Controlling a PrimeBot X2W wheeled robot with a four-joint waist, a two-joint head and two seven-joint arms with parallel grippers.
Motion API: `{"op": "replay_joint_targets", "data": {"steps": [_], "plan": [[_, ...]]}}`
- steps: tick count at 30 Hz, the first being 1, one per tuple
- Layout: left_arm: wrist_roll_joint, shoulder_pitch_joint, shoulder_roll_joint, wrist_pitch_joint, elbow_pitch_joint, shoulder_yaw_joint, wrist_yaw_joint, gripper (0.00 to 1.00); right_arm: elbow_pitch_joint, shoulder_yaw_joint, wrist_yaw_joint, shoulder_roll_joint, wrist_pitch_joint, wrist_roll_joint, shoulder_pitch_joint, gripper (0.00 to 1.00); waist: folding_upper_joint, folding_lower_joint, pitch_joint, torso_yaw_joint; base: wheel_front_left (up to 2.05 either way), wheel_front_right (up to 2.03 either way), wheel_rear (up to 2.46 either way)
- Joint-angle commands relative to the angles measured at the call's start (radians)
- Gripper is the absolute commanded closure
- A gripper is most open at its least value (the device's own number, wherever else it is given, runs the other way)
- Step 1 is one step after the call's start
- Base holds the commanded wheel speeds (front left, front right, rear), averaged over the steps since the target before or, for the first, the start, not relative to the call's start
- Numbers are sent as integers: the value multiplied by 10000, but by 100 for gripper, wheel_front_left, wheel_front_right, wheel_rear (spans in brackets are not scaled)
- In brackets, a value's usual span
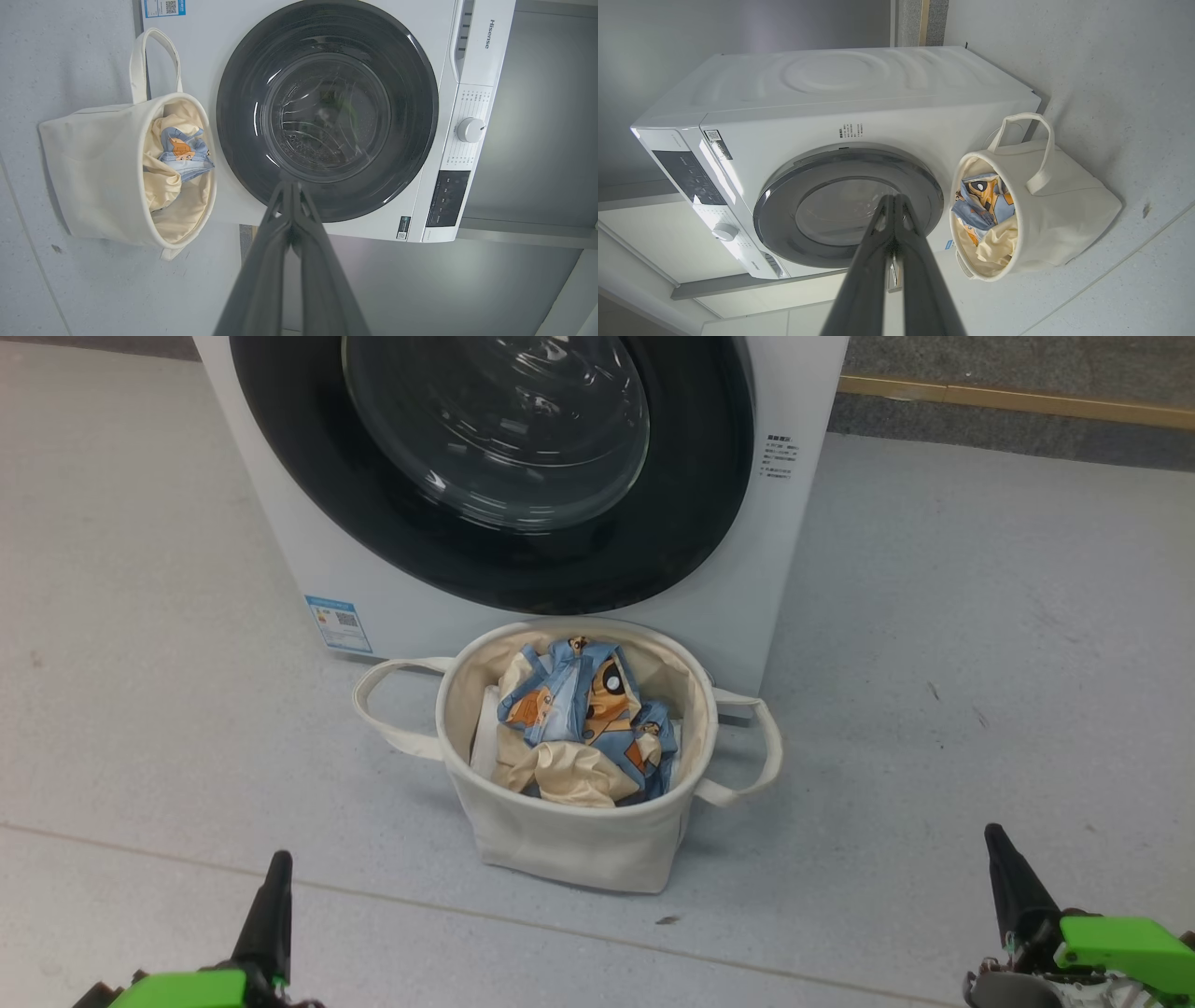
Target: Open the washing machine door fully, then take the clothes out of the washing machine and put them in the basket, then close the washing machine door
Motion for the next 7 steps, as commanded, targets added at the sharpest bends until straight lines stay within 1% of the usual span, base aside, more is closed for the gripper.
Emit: {"op": "replay_joint_targets", "data": {"steps": [1,7], "plan": [[78,-457,51,49,-260,343,-71,100,-307,194,2,-95,73,56,-502,100,0,0,0,0,0,0,0],[83,-458,46,54,-260,350,-71,100,-307,194,2,-95,73,57,-502,100,0,0,0,0,0,0,0]]}}
